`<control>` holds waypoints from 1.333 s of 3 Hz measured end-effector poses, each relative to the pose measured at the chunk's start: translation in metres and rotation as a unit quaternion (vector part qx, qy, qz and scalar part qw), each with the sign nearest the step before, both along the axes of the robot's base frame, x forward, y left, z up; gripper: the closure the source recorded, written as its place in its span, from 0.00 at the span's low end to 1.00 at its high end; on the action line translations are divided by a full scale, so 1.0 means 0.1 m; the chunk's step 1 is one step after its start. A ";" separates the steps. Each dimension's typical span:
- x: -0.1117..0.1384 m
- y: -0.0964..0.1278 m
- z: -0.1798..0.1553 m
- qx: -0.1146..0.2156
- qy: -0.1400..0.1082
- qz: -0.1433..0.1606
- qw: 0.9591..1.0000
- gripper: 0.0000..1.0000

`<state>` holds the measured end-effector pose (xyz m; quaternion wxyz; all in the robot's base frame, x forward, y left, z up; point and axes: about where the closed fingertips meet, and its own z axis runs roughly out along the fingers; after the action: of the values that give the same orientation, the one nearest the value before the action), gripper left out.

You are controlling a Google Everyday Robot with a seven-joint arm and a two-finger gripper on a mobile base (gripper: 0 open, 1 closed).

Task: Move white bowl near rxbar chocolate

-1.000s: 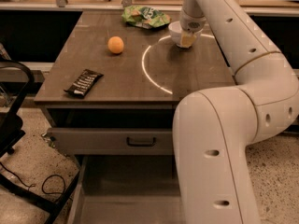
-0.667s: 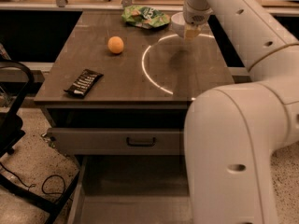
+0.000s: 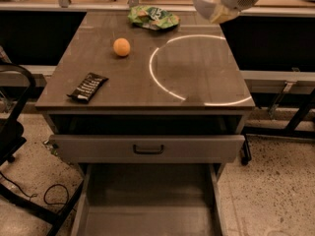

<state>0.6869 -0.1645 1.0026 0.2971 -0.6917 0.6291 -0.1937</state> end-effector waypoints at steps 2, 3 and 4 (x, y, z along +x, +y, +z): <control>-1.09 0.52 -0.62 -0.052 0.035 0.159 0.985 1.00; -1.36 0.81 -1.10 -0.088 0.073 0.240 0.964 1.00; -1.55 1.05 -1.26 -0.116 0.070 0.307 0.942 1.00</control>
Offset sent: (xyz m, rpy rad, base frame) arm -0.1686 0.0846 -0.1474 -0.2260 0.2406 0.5446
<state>0.5319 -0.0596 0.8769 0.2147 -0.8927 0.3790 -0.1156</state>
